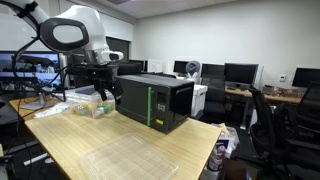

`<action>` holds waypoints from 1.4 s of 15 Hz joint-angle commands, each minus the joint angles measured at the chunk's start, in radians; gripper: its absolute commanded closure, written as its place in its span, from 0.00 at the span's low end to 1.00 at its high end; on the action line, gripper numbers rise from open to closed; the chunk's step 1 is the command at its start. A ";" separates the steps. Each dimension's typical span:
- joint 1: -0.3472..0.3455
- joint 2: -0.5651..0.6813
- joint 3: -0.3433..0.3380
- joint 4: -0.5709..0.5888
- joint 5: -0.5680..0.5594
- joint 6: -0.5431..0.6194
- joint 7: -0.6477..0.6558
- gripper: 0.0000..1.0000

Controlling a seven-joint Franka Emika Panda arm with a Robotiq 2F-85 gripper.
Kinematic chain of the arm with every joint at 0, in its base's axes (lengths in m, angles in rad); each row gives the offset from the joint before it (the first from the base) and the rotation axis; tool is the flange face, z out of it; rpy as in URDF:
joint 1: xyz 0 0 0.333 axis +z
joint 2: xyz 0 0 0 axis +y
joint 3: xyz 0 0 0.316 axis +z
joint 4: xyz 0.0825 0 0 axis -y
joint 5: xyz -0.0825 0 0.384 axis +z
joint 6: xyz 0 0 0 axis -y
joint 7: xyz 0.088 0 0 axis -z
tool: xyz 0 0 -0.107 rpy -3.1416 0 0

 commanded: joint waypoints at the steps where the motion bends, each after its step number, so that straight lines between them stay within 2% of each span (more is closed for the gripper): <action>1: -0.020 0.057 0.002 0.025 0.023 0.053 -0.030 0.00; 9: -0.031 0.161 -0.001 0.070 0.043 0.132 -0.030 0.00; 13: -0.032 0.219 0.000 0.100 0.088 0.159 -0.039 0.00; 21: -0.043 0.346 0.036 0.207 0.161 0.184 -0.044 0.00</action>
